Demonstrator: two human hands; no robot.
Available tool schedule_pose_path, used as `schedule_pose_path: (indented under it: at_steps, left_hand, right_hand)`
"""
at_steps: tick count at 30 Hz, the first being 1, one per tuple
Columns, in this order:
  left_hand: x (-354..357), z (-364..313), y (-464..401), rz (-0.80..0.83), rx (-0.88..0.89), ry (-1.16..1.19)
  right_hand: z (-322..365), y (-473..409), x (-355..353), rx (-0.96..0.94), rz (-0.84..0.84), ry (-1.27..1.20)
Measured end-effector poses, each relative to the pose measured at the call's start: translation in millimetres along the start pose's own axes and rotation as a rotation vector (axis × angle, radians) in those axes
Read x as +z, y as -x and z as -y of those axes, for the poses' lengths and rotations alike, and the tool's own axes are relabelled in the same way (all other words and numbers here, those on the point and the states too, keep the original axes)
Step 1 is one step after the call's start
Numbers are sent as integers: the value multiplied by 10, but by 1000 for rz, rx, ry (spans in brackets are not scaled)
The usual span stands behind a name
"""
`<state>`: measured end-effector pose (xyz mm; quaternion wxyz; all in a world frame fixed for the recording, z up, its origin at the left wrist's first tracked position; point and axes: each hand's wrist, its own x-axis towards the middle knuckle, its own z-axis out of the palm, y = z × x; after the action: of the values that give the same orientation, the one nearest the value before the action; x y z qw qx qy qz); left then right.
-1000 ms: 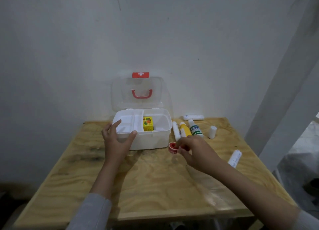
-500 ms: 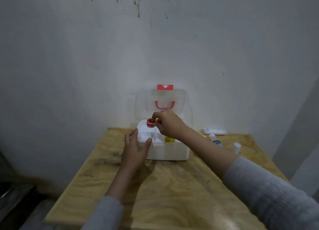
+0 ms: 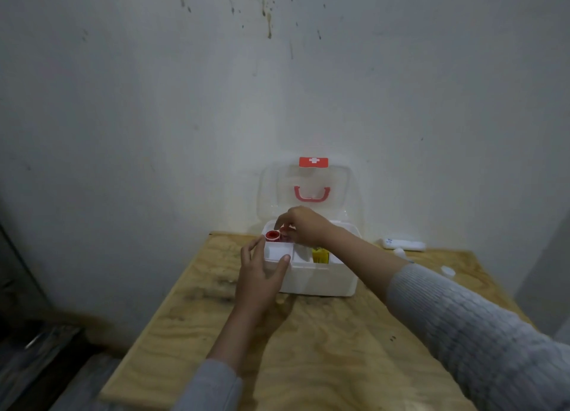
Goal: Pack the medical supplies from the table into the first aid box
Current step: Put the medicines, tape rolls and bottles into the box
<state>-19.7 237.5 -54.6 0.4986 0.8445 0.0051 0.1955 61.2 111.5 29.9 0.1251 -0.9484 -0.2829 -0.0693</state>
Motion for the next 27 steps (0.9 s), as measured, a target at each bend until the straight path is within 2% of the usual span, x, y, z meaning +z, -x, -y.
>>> schedule_pose_path:
  at_steps: [5,10,13,20,27]
  left_hand:
    - [-2,16,-5,-17,8,16]
    - [-5,30,13,-31,27,42]
    - [-1,68,-4,-38,55,48]
    - [43,46,27,-49,56,40]
    - [70,83,11,-51,46,36]
  right_hand:
    - [-143,306,-328,-21,-105,-10]
    - [-410,1033,-678,19,-136,19]
    - [-569,1613,-798,111,-64,17]
    - [-1080,2842,-759,485,219,81]
    - [-1096,3386,-189,785,-54,-125]
